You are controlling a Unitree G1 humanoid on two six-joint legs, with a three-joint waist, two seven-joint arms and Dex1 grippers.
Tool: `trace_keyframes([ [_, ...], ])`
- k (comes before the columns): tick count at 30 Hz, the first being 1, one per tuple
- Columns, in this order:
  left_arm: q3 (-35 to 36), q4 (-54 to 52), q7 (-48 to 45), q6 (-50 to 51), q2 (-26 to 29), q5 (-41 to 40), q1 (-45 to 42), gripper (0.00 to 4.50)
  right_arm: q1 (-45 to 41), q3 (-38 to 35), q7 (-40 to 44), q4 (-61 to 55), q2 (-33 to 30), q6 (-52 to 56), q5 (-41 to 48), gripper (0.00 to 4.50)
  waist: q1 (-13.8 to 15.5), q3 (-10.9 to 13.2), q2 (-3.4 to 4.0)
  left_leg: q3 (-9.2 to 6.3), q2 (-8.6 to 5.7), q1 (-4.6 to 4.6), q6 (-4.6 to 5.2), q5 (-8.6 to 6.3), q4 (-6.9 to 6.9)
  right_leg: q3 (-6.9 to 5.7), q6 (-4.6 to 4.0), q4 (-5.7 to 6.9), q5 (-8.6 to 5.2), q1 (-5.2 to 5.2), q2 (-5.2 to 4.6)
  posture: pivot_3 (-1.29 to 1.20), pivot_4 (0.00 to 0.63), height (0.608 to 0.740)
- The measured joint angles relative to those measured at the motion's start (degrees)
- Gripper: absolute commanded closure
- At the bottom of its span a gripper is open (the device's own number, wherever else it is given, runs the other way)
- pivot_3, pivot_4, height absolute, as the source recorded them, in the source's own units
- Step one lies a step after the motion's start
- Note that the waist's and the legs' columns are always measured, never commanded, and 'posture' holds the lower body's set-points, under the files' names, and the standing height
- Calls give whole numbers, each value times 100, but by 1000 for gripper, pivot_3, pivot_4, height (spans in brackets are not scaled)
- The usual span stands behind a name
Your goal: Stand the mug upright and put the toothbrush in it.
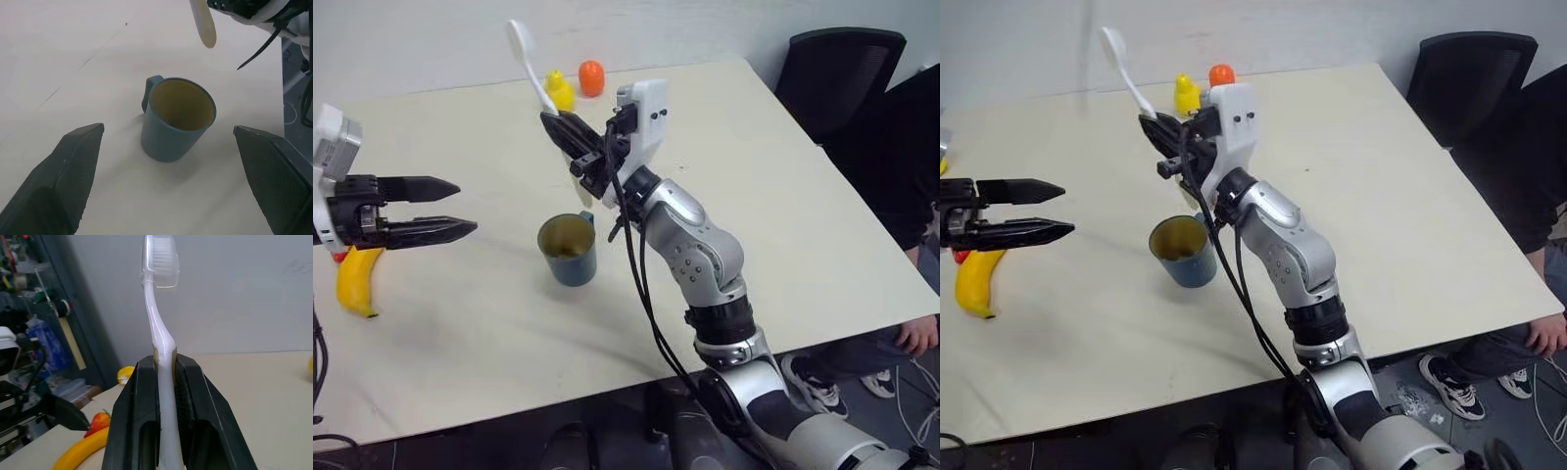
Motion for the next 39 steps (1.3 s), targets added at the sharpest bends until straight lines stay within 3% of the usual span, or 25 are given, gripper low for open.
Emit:
trace_keyframes([
  [5,-133,0,-81,-65,72,0,-112,0,14,859,363,133,-1,-182,127,4392,-2,0,0,1,-1,0,-1,-1,0,-1,-3,1,-2,0,0,0,150,740],
  [10,-359,1,-84,-66,70,0,-348,0,133,1196,468,759,-44,-883,-231,4392,23,-4,-6,1,-2,0,-1,-1,1,-2,-3,1,-2,0,-1,0,150,740],
  [13,-459,18,-83,-71,65,0,-451,0,1024,1244,578,760,-98,-1395,-248,4392,33,-9,-14,-1,-4,5,-5,-3,-5,-5,-4,-5,-3,9,-2,0,150,740],
  [16,-560,19,-97,-107,50,0,-545,0,1040,1215,599,784,-102,-1525,-307,4392,21,-21,-35,1,1,18,-5,-3,2,3,1,-1,0,48,-1,0,150,740],
  [26,-854,283,-115,-282,-67,39,-900,0,1287,1152,606,917,-105,-1676,-561,901,36,-26,-42,-5,5,45,-22,4,-3,18,-21,25,-12,28,2,0,150,740],
  [29,-917,373,-131,-335,-67,50,-972,0,1273,946,596,1011,-105,-1767,-608,40,31,-26,-42,-1,6,50,-22,4,-6,21,-21,26,-13,29,2,0,150,740],
  [39,-1008,442,-133,-456,-151,61,-1055,0,1257,698,578,991,-105,-1388,-664,40,27,-24,-39,-5,9,36,-23,3,-6,27,-24,26,-14,18,3,0,150,740],
])
